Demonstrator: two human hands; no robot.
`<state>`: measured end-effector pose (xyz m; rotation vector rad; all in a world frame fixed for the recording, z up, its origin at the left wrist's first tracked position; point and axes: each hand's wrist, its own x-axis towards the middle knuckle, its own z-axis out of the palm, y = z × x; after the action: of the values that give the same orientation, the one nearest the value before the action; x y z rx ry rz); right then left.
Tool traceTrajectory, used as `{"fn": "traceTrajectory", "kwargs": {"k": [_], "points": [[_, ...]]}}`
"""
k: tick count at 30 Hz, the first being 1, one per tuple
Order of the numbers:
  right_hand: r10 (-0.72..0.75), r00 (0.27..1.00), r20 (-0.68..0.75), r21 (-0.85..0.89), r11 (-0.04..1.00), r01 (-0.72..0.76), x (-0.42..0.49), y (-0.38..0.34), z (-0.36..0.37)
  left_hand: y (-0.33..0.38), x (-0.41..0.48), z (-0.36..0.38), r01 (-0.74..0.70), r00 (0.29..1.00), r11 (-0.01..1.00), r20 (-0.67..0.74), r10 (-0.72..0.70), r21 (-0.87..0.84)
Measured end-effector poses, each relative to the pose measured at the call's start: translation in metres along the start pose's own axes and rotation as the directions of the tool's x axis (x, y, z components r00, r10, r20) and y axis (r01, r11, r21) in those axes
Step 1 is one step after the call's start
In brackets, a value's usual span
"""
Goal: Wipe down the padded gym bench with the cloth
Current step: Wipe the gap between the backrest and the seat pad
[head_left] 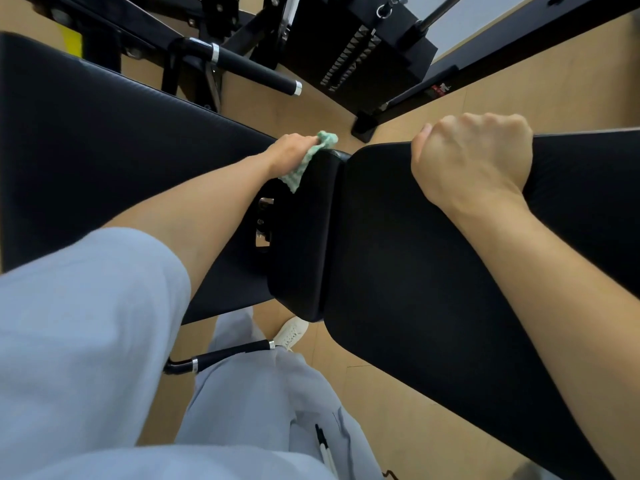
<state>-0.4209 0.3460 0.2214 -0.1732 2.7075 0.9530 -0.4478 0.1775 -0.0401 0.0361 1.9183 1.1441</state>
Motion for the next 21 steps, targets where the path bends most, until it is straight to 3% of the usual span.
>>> {"fn": "traceTrajectory", "kwargs": {"k": [2, 6, 8, 11, 18, 21], "points": [[-0.008, 1.0, -0.003, -0.009, 1.0, 0.008, 0.0, 0.0, 0.002, -0.016, 0.007, -0.003, 0.106, 0.994, 0.99, 0.002, -0.106, -0.09], [0.013, 1.0, -0.01, 0.001, 1.0, -0.013, 0.0, 0.0, 0.005, -0.031, 0.019, -0.006, 0.167, 0.986, 0.978, 0.017, -0.166, -0.126], [0.011, 1.0, -0.01, -0.01, 1.0, -0.011, 0.0, -0.001, 0.007, -0.016, 0.011, -0.004, 0.109, 0.993, 0.986, 0.045, -0.104, -0.128], [0.008, 1.0, -0.014, -0.022, 1.0, -0.008, 0.001, -0.001, 0.008, 0.018, -0.011, 0.003, 0.029, 1.0, 0.96, 0.015, -0.026, -0.279], [0.008, 1.0, -0.02, -0.024, 1.0, -0.009, 0.0, -0.002, 0.009, 0.045, -0.063, 0.049, -0.209, 0.94, 0.812, -0.342, 0.013, -0.545], [-0.004, 1.0, -0.023, -0.023, 1.0, 0.003, -0.001, -0.002, 0.007, 0.048, -0.095, 0.08, -0.303, 0.906, 0.754, -0.422, 0.038, -0.583]]}}
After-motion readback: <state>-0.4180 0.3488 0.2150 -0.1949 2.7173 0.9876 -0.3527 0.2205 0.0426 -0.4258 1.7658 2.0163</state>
